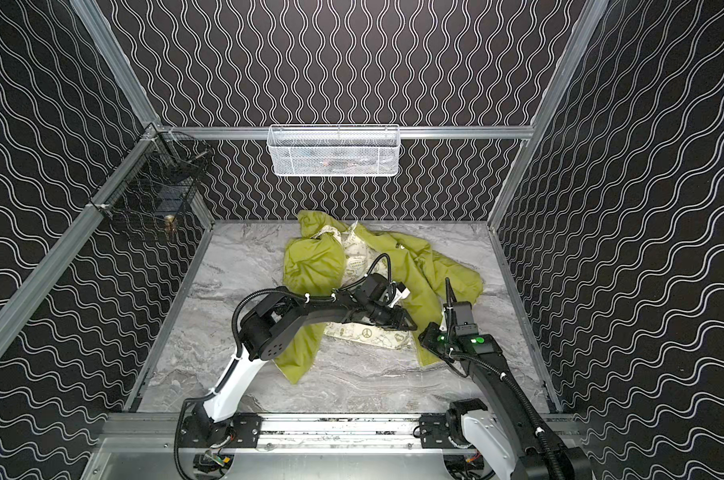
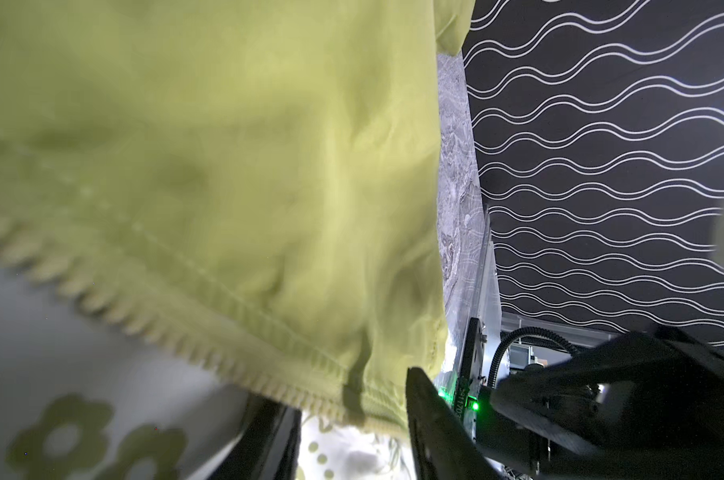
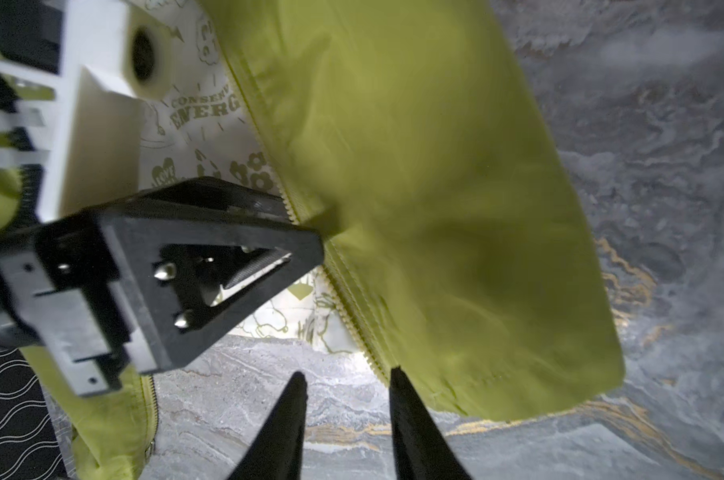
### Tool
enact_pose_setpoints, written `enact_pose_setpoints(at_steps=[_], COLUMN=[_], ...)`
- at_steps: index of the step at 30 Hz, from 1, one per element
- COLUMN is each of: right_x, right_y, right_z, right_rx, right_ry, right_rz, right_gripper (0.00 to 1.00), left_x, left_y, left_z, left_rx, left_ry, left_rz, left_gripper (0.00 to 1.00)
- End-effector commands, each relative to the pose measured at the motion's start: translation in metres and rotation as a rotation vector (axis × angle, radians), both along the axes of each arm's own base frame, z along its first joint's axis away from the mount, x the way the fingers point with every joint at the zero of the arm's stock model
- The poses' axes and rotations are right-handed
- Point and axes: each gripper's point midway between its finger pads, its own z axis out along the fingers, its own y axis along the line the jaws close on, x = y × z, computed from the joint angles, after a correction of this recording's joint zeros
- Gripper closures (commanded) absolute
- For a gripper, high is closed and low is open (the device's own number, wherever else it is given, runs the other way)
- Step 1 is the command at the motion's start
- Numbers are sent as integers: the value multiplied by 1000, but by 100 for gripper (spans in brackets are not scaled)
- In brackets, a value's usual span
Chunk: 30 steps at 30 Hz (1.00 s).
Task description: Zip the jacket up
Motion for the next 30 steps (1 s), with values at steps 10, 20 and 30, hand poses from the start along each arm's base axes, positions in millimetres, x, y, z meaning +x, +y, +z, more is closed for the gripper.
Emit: enact_pose_setpoints(at_steps=[10,20,30], right_x=[-3,3,7], right_y=[23,51,73], right_z=[-19,-33,-38], right_rx=[-171,-236,-304], right_ry=[87,116,124], right_rz=[102,191,241], right_gripper=[60,61,54], left_x=[17,25,27], left_y=[44,69,72], left_z=[-21,-27,-23], left_rx=[35,15,1], left_ry=[44,77,78], left_rz=[120,171,174], left_gripper=[52,52,53])
